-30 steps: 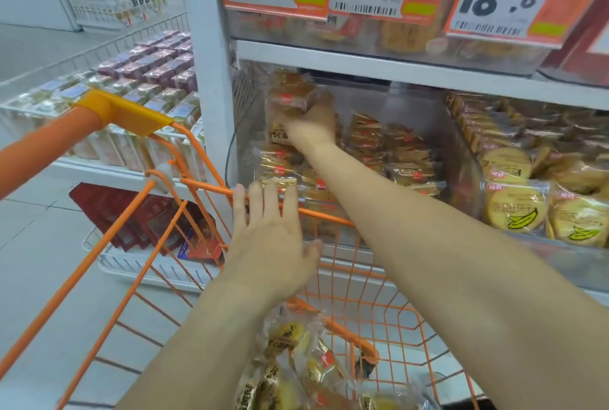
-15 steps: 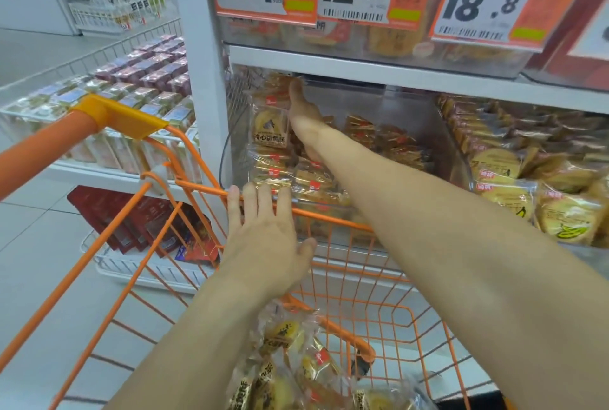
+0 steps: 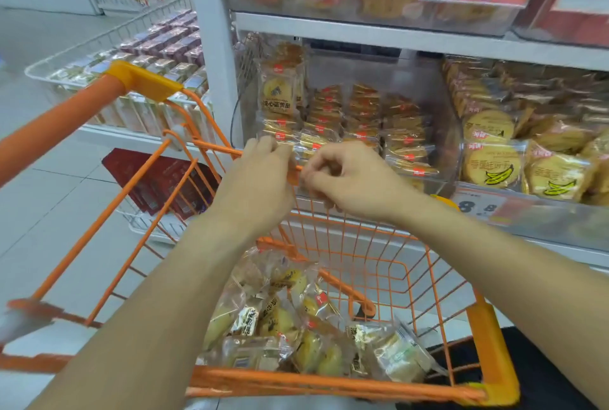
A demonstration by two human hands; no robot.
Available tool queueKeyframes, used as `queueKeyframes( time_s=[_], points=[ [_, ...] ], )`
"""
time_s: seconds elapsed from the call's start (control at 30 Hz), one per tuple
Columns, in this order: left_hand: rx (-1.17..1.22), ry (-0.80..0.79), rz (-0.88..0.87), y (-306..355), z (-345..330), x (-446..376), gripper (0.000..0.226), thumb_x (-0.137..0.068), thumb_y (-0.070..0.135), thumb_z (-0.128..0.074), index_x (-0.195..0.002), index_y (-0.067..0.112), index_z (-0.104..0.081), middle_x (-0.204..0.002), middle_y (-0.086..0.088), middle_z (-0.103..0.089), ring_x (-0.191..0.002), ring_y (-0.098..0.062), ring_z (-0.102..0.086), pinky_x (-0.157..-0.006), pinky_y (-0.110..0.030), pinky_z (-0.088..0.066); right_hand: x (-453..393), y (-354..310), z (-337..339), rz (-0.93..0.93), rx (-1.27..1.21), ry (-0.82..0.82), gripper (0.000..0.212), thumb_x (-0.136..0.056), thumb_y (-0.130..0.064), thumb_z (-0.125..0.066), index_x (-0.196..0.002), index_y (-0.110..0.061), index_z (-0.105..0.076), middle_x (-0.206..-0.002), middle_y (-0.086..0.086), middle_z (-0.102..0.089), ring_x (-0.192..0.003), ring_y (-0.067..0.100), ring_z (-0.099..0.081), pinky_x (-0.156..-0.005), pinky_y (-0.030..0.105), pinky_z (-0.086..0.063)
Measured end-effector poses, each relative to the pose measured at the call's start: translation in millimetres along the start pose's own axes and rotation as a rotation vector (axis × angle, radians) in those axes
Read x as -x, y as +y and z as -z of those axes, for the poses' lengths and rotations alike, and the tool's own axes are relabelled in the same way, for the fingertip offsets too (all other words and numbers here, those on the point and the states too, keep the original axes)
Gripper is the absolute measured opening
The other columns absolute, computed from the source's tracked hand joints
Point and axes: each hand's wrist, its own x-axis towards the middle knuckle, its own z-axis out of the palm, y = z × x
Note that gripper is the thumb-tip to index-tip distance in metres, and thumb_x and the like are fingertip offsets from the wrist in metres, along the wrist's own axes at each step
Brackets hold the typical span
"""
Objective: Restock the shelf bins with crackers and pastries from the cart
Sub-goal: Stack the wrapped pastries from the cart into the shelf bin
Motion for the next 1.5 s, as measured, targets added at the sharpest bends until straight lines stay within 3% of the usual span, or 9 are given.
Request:
queueKeyframes(
  time_s=[0.23,0.43,0.53,0.77,0.97,1.03,1.13,1.27,1.5],
  points=[
    [-0.284,-0.632,0.204,-10.2,-4.6,23.9,0.032,-0.098,0.025,-0.05,-0.125,0.01,-0.055,-0.124,-0.009,-0.059,-0.109,-0.027,-0.059,-0.092,-0.039,-0.052,10.4,27.6,-41.9,-0.239,0.715,-0.838,0.051,-0.099,-0.043,-0.056,-0.133,-0.005,-0.058,-0.106,0.013,-0.074,-0.098,0.031,-0.071,-0.073,0.033,-0.055],
    [-0.372,-0.869,0.289,-12.1,-21.2,28.2,0.031,-0.083,0.04,-0.073,-0.091,0.012,-0.062,-0.094,-0.003,-0.063,-0.076,-0.023,-0.061,-0.068,-0.03,-0.055,0.1,49.4,-58.5,-0.18,0.729,-0.824,0.072,-0.099,-0.04,-0.06,-0.157,-0.016,-0.025,-0.155,0.01,-0.042,-0.134,0.031,-0.048,-0.105,0.041,-0.045],
    [-0.42,-0.89,0.272,-11.6,-24.0,25.1,0.034,-0.086,0.034,-0.072,-0.105,0.008,-0.064,-0.086,-0.001,-0.059,-0.071,-0.022,-0.059,-0.065,-0.03,-0.056,1.5,63.4,-78.4,-0.158,0.661,-0.912,0.087,-0.094,-0.036,-0.068,-0.161,-0.026,-0.014,-0.162,0.005,-0.03,-0.141,0.03,-0.041,-0.111,0.045,-0.042],
    [-0.468,-0.871,0.22,-17.9,-26.6,21.0,0.029,-0.097,0.018,-0.056,-0.124,0.006,-0.058,-0.105,-0.004,-0.059,-0.089,-0.022,-0.057,-0.077,-0.031,-0.049,4.0,72.1,-93.0,-0.056,0.78,-0.814,0.05,-0.094,-0.02,-0.069,-0.139,-0.009,-0.051,-0.099,0.002,-0.06,-0.101,0.028,-0.059,-0.07,0.035,-0.05],
    [-0.258,-0.789,0.281,-6.4,-6.7,24.6,0.048,-0.106,0.029,-0.04,-0.146,0.005,-0.03,-0.144,-0.011,-0.045,-0.123,-0.027,-0.05,-0.082,-0.025,-0.036,0.1,78.9,-90.4,-0.14,0.707,-0.691,0.058,-0.09,-0.029,-0.075,-0.133,0.003,-0.054,-0.123,0.016,-0.066,-0.108,0.031,-0.064,-0.08,0.037,-0.054],
    [-0.168,-0.764,0.329,-5.4,-2.0,25.9,0.05,-0.106,0.031,-0.04,-0.146,0.004,-0.028,-0.138,-0.015,-0.049,-0.106,-0.026,-0.058,-0.074,-0.024,-0.043,0.9,81.7,-91.3,-0.213,0.653,-0.729,0.079,-0.089,-0.037,-0.075,-0.146,0.0,-0.034,-0.126,0.015,-0.064,-0.11,0.032,-0.063,-0.083,0.038,-0.054],
    [-0.105,-0.745,0.405,-1.2,-0.5,28.0,0.052,-0.108,0.027,-0.035,-0.148,-0.002,-0.02,-0.137,-0.019,-0.051,-0.086,-0.024,-0.064,-0.064,-0.029,-0.051,4.6,83.0,-94.7,-0.27,0.717,-0.827,0.07,-0.096,-0.057,-0.056,-0.137,0.0,-0.051,-0.129,0.014,-0.062,-0.112,0.032,-0.061,-0.088,0.039,-0.051],
    [-0.022,-0.717,0.44,0.7,-3.5,27.0,0.054,-0.108,0.028,-0.035,-0.148,-0.003,-0.017,-0.131,-0.022,-0.056,-0.108,-0.032,-0.063,-0.089,-0.035,-0.053,5.8,78.5,-95.7,-0.353,0.588,-0.805,0.065,-0.101,-0.06,-0.039,-0.114,0.001,-0.058,-0.099,0.011,-0.059,-0.083,0.025,-0.057,-0.077,0.038,-0.044],
    [0.086,-0.677,0.397,-3.5,0.4,23.4,0.052,-0.102,0.026,-0.051,-0.147,0.008,-0.032,-0.144,-0.015,-0.046,-0.123,-0.032,-0.053,-0.1,-0.042,-0.049,-7.7,73.0,-88.2,-0.48,0.431,-0.592,0.02,-0.093,-0.023,-0.07,-0.092,-0.003,-0.067,-0.072,0.007,-0.064,-0.052,0.015,-0.062,-0.045,0.022,-0.05]
  ],
)
